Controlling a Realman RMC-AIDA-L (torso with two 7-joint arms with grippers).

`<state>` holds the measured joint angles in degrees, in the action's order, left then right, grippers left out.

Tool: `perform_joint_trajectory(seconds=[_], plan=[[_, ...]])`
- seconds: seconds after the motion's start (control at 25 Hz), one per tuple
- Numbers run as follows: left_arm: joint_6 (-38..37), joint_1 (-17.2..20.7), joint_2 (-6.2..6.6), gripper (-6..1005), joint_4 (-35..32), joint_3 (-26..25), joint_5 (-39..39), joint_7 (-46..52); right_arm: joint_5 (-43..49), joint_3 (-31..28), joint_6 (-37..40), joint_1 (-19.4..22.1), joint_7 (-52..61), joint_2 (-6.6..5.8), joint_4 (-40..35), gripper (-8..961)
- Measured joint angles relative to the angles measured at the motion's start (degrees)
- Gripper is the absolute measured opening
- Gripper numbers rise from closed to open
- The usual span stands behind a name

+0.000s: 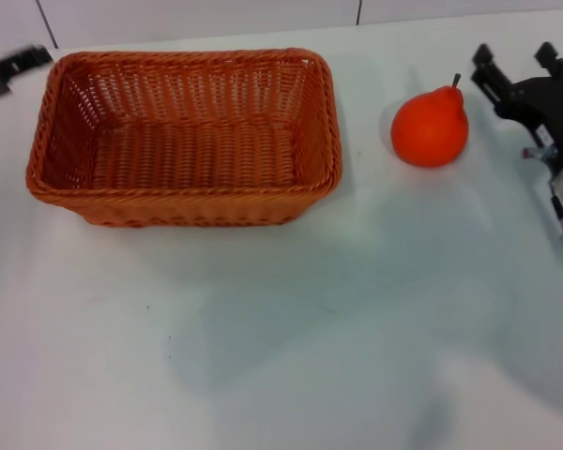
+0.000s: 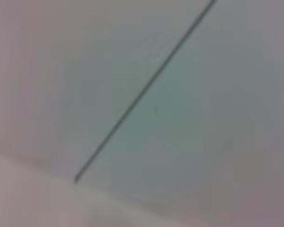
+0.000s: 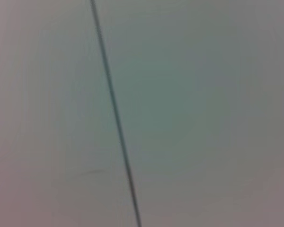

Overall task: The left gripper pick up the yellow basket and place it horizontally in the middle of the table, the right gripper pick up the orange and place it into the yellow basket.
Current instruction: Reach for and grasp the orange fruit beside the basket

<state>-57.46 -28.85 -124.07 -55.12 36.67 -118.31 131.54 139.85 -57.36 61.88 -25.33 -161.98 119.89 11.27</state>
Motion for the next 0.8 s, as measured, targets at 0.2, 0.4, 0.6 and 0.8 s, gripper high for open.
perform_joint_trajectory(seconds=[0.2,0.4,0.6,0.8], plan=[[2.40,1.89,0.04,888,0.32,-0.31,13.16,-12.23,0.00,2.25,-2.13,-1.07,0.00,0.02,0.08,945],[2.71,3.03,-0.04,905,4.15,-0.47,27.15,-26.52,-0.02,3.54,-5.40,-1.56,0.00,0.10,0.08,945],[0.14,4.79,0.00,907,11.57,-0.63,46.07,-44.51,-0.01,5.55,-8.44,-1.97,0.00,-0.08,0.06,944],[-7.49,5.33,0.15,905,18.83,-1.51,58.42,-60.64,-0.02,6.68,-11.38,-2.89,0.00,-0.09,0.00,944]])
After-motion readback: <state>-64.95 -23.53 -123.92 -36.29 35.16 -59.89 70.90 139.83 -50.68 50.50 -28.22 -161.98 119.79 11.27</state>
